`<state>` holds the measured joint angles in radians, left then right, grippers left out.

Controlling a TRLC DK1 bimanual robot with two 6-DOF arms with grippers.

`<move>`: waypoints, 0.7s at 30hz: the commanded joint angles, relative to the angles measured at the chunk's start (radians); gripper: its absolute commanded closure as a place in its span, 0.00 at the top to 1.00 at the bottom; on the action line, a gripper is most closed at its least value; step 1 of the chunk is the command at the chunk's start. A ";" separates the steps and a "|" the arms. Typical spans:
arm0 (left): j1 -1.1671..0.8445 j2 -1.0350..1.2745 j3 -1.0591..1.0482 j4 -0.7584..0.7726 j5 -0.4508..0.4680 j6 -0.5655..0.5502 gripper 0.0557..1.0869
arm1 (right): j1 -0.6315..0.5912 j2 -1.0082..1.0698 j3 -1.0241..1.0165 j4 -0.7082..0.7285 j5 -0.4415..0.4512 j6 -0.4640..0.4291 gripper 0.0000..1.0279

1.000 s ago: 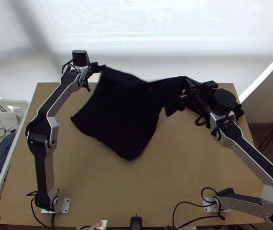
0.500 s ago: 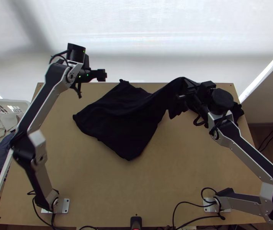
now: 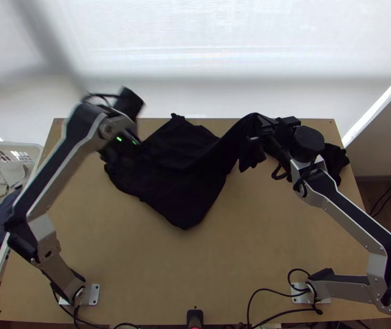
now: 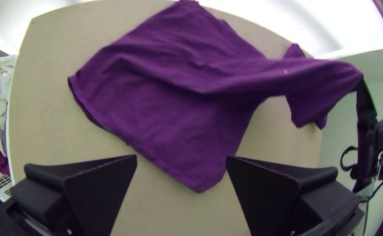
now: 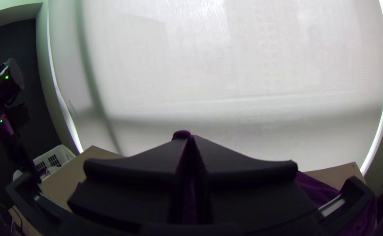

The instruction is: Fold the t-shirt

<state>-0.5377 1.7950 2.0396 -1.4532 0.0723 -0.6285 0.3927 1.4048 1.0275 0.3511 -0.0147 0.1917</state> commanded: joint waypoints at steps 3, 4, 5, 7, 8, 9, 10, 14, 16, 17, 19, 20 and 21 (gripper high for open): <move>-0.081 -0.005 -0.153 -0.012 0.012 -0.185 0.96 | 0.008 0.020 0.028 0.022 0.010 0.041 0.03; -0.082 -0.005 -0.179 0.004 0.018 -0.211 0.96 | 0.008 0.023 0.026 0.022 0.010 0.046 0.03; -0.085 -0.003 -0.203 0.008 0.038 -0.240 0.96 | 0.008 0.026 0.022 0.022 0.010 0.048 0.03; -0.102 -0.003 -0.248 0.024 0.040 -0.272 0.96 | 0.008 0.031 0.013 0.023 0.010 0.064 0.03; -0.117 0.000 -0.271 0.024 0.040 -0.277 0.96 | 0.008 0.033 0.008 0.025 0.010 0.066 0.03; -0.130 0.001 -0.291 0.024 0.040 -0.283 0.96 | 0.008 0.034 0.003 0.026 0.010 0.068 0.03; -0.139 0.009 -0.309 0.020 0.049 -0.289 0.96 | 0.008 0.036 -0.001 0.028 0.010 0.068 0.03; -0.197 0.044 -0.343 0.010 0.066 -0.298 0.96 | 0.005 0.051 -0.010 0.031 0.010 0.068 0.03; -0.231 0.061 -0.355 0.010 0.083 -0.304 0.96 | -0.005 0.059 -0.009 0.046 0.010 0.068 0.03; -0.245 0.072 -0.357 0.010 0.098 -0.306 0.96 | -0.011 0.062 -0.009 0.055 0.010 0.068 0.03; -0.260 0.099 -0.351 0.011 0.139 -0.320 0.96 | -0.026 0.066 -0.003 0.058 0.010 0.071 0.03; -0.269 0.112 -0.351 0.014 0.150 -0.323 0.96 | -0.032 0.066 0.000 0.058 0.010 0.074 0.03; -0.277 0.122 -0.351 0.019 0.153 -0.320 0.96 | -0.037 0.066 0.003 0.058 0.010 0.075 0.03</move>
<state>-0.7986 1.8755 1.7088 -1.4261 0.2028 -0.9173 0.3752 1.4551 1.0275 0.3817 -0.0151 0.2363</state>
